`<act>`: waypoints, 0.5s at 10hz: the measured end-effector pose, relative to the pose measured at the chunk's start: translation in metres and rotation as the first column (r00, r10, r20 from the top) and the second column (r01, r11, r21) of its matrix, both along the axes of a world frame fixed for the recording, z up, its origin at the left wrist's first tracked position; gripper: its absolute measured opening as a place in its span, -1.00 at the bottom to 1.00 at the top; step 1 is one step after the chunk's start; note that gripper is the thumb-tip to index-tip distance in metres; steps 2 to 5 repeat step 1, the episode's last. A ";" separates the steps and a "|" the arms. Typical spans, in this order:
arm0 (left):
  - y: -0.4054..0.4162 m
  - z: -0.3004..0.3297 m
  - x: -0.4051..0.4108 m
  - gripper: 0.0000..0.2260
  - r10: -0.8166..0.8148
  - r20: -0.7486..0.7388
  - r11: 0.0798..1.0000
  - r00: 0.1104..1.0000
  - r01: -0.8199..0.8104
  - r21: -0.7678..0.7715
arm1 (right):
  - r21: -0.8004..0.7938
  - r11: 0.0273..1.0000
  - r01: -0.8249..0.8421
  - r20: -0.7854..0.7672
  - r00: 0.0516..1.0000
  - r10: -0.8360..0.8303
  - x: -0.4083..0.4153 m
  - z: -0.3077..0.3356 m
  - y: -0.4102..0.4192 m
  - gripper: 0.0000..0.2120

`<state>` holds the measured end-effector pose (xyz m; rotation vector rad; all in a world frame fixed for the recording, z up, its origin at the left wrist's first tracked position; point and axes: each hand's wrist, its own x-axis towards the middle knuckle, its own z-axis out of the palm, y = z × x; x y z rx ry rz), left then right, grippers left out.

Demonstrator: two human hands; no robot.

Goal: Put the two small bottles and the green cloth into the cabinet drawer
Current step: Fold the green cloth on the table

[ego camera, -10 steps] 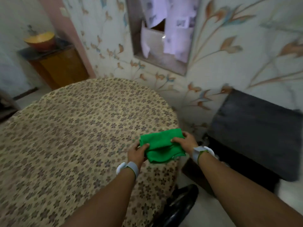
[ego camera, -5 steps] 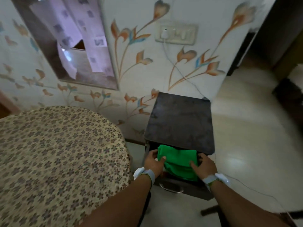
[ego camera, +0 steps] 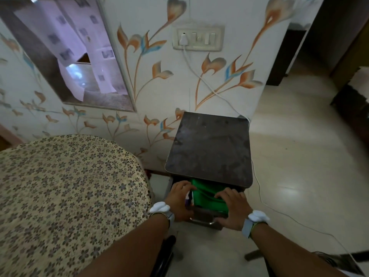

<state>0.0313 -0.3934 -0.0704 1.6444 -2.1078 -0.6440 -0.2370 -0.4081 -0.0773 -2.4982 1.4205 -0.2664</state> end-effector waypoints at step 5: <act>-0.005 0.003 -0.004 -0.57 0.183 -0.137 0.982 0.973 -0.186 -0.009 | -0.009 0.994 0.109 0.119 0.987 -0.107 0.016 0.008 -0.015 -0.57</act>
